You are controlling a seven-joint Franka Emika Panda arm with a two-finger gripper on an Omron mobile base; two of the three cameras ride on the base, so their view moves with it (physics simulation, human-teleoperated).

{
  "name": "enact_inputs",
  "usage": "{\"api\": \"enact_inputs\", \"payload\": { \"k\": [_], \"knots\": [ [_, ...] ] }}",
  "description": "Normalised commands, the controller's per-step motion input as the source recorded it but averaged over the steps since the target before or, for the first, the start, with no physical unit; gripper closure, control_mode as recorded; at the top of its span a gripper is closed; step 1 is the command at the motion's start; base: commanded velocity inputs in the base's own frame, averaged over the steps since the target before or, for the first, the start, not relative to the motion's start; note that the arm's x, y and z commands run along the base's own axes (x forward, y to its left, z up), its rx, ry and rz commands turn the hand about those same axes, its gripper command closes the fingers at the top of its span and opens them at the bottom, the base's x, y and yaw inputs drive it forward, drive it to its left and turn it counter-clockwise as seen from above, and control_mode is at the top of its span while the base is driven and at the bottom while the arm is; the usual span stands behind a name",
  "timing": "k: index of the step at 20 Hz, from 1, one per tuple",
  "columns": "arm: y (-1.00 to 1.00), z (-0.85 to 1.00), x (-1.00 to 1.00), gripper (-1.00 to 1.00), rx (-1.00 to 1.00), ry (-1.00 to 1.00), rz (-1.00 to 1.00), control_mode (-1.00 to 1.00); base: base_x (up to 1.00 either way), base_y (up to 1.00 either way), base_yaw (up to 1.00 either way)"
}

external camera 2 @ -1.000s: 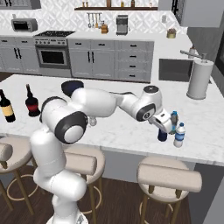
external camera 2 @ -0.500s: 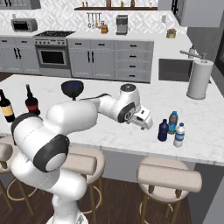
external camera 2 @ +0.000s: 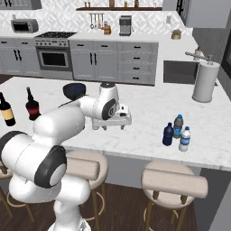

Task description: Move the plastic bottles in the middle to the plastics group, and the glass bottles in the middle to the glass group.

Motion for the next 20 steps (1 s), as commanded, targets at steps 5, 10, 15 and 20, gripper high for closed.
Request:
{"api": "enact_inputs", "payload": {
  "k": [5, 10, 15, 20],
  "knots": [
    [0.69, 0.12, 0.29, -1.00, 0.00, 0.09, 0.64, -1.00, 0.00, 0.00, 0.00],
    [0.15, 0.05, 0.52, -1.00, 0.05, 0.00, 0.26, -1.00, 0.00, 0.00, 0.00],
    [0.17, 0.00, 0.51, -1.00, 0.05, 0.00, 0.14, -1.00, 0.00, 0.00, 0.00],
    [0.39, 0.00, 0.28, -1.00, 0.07, -0.04, 0.08, -1.00, 0.00, 0.00, 0.00]
  ]
}}
